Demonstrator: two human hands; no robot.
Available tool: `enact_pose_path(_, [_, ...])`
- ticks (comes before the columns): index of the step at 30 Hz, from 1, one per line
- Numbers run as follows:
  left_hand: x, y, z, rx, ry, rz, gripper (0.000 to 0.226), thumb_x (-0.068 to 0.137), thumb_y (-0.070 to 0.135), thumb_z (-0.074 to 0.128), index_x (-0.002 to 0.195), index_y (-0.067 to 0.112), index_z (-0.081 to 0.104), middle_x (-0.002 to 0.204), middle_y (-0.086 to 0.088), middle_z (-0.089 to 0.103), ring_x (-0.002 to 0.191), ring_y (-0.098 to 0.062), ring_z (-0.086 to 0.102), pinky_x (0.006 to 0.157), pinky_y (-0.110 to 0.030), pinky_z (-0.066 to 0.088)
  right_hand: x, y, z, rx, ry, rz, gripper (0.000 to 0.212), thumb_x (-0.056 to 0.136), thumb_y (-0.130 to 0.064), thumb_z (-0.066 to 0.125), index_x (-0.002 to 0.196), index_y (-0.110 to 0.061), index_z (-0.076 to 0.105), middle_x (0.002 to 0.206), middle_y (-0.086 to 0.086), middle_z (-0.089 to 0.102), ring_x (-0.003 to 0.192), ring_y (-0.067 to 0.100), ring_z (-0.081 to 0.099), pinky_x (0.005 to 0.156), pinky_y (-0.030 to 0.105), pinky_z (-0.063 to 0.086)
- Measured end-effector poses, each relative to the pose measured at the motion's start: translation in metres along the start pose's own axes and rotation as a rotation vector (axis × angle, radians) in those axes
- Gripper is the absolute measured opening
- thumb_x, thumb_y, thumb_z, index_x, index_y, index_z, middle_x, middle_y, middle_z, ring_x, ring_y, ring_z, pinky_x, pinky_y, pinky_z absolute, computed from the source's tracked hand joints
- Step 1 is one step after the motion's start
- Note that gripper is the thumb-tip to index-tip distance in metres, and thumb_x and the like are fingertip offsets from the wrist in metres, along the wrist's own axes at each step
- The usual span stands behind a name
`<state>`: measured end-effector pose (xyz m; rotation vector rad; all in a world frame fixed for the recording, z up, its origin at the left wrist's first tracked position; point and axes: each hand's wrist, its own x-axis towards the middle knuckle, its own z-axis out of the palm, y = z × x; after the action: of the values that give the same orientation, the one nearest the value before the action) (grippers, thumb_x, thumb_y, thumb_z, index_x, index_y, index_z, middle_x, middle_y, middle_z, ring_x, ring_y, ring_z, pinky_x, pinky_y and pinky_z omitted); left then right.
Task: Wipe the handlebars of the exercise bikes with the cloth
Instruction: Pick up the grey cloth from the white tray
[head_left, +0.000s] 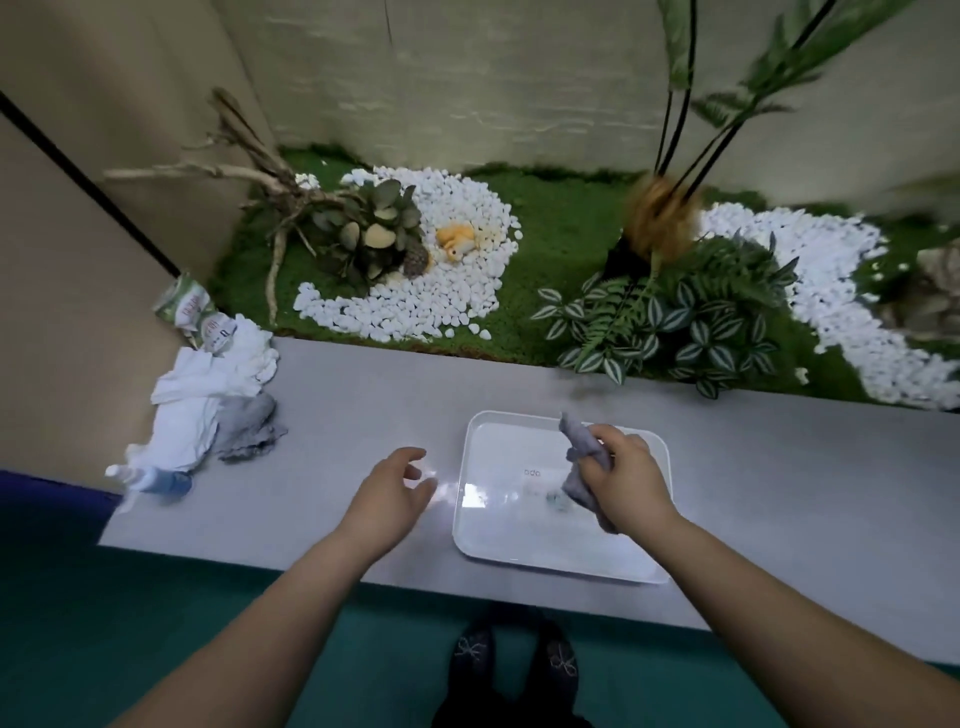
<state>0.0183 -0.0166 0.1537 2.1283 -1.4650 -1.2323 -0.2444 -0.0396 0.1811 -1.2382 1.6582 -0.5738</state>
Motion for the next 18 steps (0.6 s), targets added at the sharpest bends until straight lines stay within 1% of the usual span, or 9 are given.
enact_pose_path(6, [-0.048,0.013,-0.043,0.011,0.096,0.076,0.041,0.090,0.032,0.055,0.129,0.023,0.046,0.115,-0.002,0.056,0.093,-0.017,0.057,0.077,-0.027,0.045,-0.038,-0.047,-0.007,0.031,0.075,-0.076,0.019,0.087,-0.003,0.040,0.088,-0.010,0.058,0.061,0.030,0.054,0.030,0.019,0.033,0.036,0.020,0.029])
enact_pose_path(8, [-0.067,0.008,-0.050,0.004,0.125,0.066,0.042,0.090,0.032,0.055,0.129,0.022,0.046,0.115,-0.002,0.056,0.091,-0.016,0.057,0.077,-0.026,0.043,-0.042,-0.046,-0.005,-0.021,0.078,-0.093,0.021,0.088,-0.009,0.043,0.094,-0.021,0.059,0.080,0.026,0.058,0.030,0.012,0.042,0.033,0.018,0.032])
enact_pose_path(9, [-0.076,0.004,-0.052,-0.006,0.143,0.047,0.042,0.089,0.032,0.056,0.129,0.022,0.046,0.114,-0.002,0.056,0.092,-0.016,0.057,0.077,-0.026,0.043,-0.044,-0.046,-0.005,-0.055,0.063,-0.105,0.022,0.088,-0.013,0.045,0.096,-0.027,0.059,0.089,0.023,0.059,0.036,0.012,0.047,0.032,0.018,0.033])
enact_pose_path(11, [-0.095,-0.004,-0.053,-0.031,0.181,0.005,0.042,0.089,0.032,0.056,0.129,0.022,0.045,0.113,-0.001,0.055,0.092,-0.017,0.057,0.077,-0.026,0.042,-0.049,-0.048,-0.005,-0.106,0.010,-0.153,0.022,0.089,-0.016,0.047,0.098,-0.032,0.058,0.098,0.019,0.058,0.050,0.019,0.053,0.032,0.018,0.034])
enact_pose_path(12, [-0.104,-0.008,-0.052,-0.047,0.204,-0.018,0.042,0.089,0.032,0.057,0.128,0.022,0.045,0.113,-0.001,0.056,0.092,-0.017,0.057,0.077,-0.026,0.043,-0.051,-0.050,-0.007,-0.139,-0.015,-0.186,0.021,0.089,-0.015,0.049,0.098,-0.031,0.059,0.099,0.015,0.057,0.056,0.020,0.054,0.032,0.020,0.036])
enact_pose_path(13, [-0.113,-0.013,-0.050,-0.065,0.230,-0.044,0.042,0.088,0.032,0.057,0.128,0.022,0.046,0.112,-0.001,0.056,0.092,-0.017,0.057,0.075,-0.027,0.044,-0.053,-0.053,-0.010,-0.181,-0.035,-0.228,0.019,0.089,-0.014,0.050,0.098,-0.028,0.060,0.097,0.010,0.056,0.060,0.018,0.055,0.034,0.016,0.037])
enact_pose_path(15, [-0.135,-0.020,-0.042,-0.114,0.287,-0.108,0.042,0.087,0.032,0.058,0.127,0.024,0.047,0.111,0.000,0.056,0.092,-0.017,0.058,0.072,-0.027,0.046,-0.056,-0.059,-0.017,-0.231,-0.093,-0.315,0.016,0.089,-0.010,0.053,0.098,-0.018,0.062,0.086,0.001,0.056,0.059,0.012,0.052,0.038,0.013,0.038])
enact_pose_path(16, [-0.147,-0.023,-0.037,-0.141,0.315,-0.141,0.042,0.087,0.032,0.059,0.126,0.024,0.047,0.111,0.000,0.056,0.092,-0.016,0.058,0.070,-0.027,0.046,-0.057,-0.061,-0.020,-0.239,-0.132,-0.343,0.015,0.088,-0.009,0.053,0.097,-0.017,0.062,0.082,0.000,0.057,0.058,0.012,0.052,0.039,0.013,0.037])
enact_pose_path(18, [-0.172,-0.028,-0.024,-0.175,0.381,-0.201,0.042,0.086,0.030,0.061,0.125,0.022,0.049,0.109,0.000,0.058,0.092,-0.015,0.058,0.072,-0.025,0.044,-0.056,-0.064,-0.025,-0.269,-0.201,-0.371,0.015,0.087,-0.015,0.055,0.098,-0.024,0.061,0.089,0.004,0.061,0.065,0.013,0.056,0.046,0.016,0.039])
